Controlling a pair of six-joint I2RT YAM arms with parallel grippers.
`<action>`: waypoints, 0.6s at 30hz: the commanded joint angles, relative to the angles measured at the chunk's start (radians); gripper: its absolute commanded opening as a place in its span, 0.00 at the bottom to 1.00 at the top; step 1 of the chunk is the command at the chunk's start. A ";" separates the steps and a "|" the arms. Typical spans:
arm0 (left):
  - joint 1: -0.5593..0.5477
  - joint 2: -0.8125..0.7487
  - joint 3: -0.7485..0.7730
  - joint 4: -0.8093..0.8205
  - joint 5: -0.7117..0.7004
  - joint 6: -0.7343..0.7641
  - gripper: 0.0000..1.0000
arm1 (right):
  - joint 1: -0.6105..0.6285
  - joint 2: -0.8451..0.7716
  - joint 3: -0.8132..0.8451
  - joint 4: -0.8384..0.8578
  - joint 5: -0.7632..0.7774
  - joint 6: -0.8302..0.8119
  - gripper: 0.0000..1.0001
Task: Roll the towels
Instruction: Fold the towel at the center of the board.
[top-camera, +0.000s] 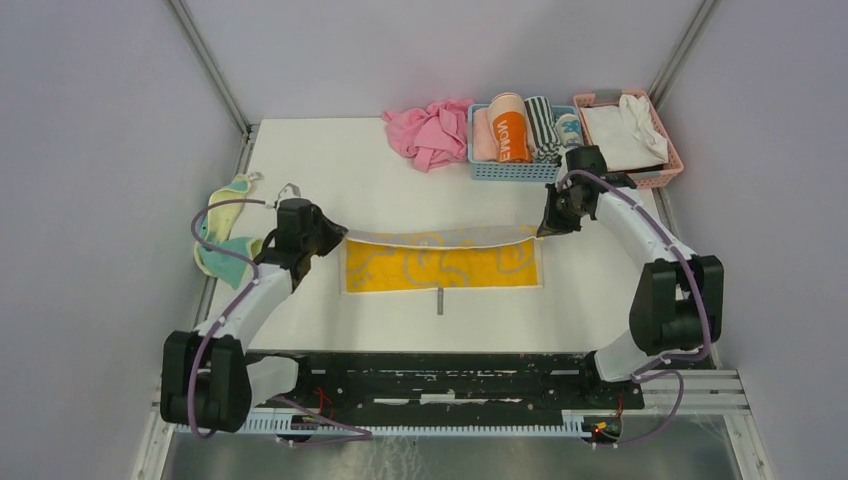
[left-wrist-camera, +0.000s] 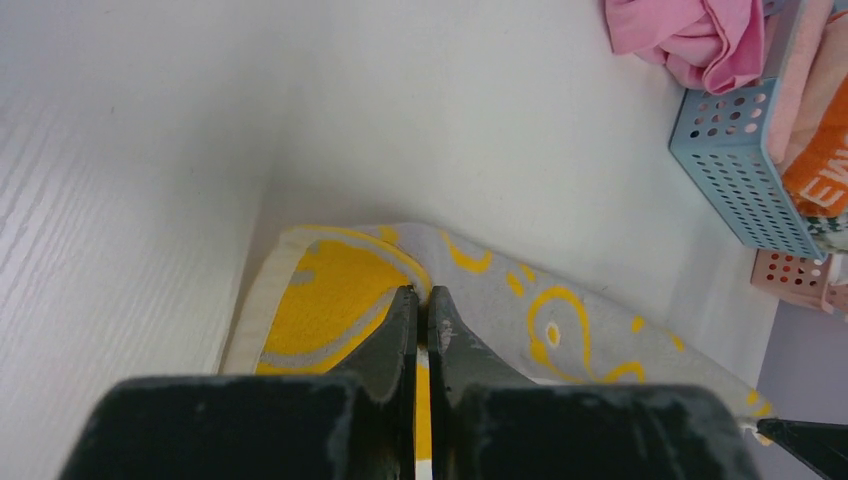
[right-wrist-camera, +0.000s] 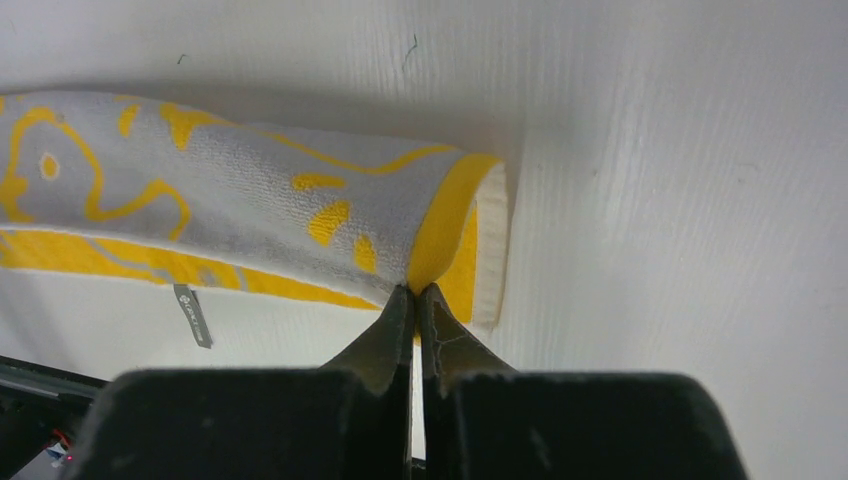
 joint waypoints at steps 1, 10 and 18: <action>0.005 -0.135 -0.053 -0.086 -0.016 -0.046 0.03 | -0.001 -0.112 -0.078 0.003 0.057 0.018 0.05; 0.003 -0.282 -0.253 -0.133 -0.009 -0.069 0.03 | -0.001 -0.254 -0.352 0.086 0.076 0.071 0.08; 0.003 -0.249 -0.311 -0.081 -0.009 -0.067 0.03 | 0.000 -0.181 -0.408 0.170 0.117 0.092 0.08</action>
